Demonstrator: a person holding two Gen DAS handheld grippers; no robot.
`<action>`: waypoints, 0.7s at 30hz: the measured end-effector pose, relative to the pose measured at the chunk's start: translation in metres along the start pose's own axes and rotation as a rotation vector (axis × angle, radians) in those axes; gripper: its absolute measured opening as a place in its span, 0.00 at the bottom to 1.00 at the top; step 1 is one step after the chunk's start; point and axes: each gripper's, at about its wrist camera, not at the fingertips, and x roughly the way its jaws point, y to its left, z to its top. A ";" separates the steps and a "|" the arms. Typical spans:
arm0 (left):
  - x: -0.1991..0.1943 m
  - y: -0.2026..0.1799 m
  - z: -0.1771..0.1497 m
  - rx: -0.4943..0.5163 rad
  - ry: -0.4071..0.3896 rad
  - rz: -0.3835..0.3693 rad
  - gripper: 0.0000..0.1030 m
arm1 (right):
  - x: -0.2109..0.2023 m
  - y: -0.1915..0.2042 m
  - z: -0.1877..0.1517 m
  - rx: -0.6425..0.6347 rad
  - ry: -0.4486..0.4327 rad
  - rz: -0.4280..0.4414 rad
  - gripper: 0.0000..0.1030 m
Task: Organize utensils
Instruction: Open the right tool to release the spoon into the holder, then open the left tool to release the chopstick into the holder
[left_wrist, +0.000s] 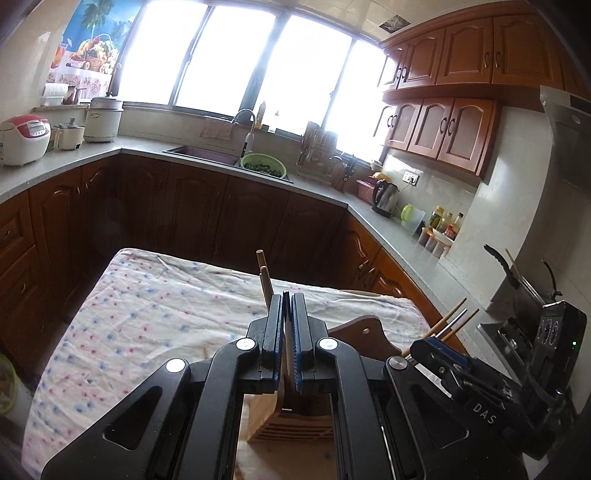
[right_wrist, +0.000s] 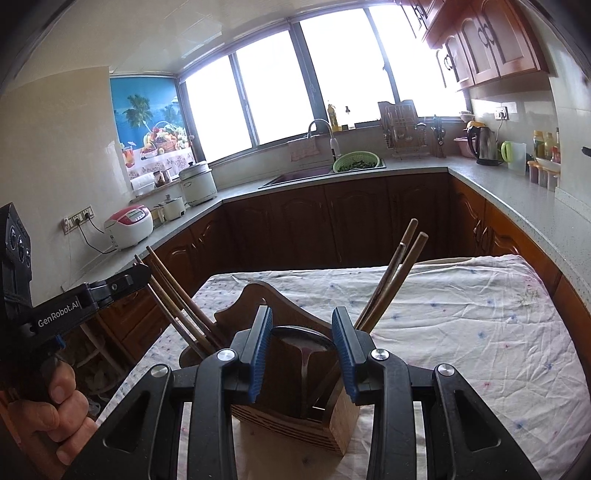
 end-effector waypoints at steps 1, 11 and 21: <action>0.000 0.001 0.000 0.002 0.002 0.002 0.04 | -0.001 -0.001 0.000 0.003 -0.003 -0.003 0.33; 0.003 0.004 0.004 -0.005 0.029 0.011 0.04 | 0.004 -0.001 0.002 0.013 0.024 -0.003 0.35; -0.005 0.005 0.001 -0.001 0.039 0.012 0.13 | -0.001 -0.003 0.001 0.028 0.020 -0.007 0.36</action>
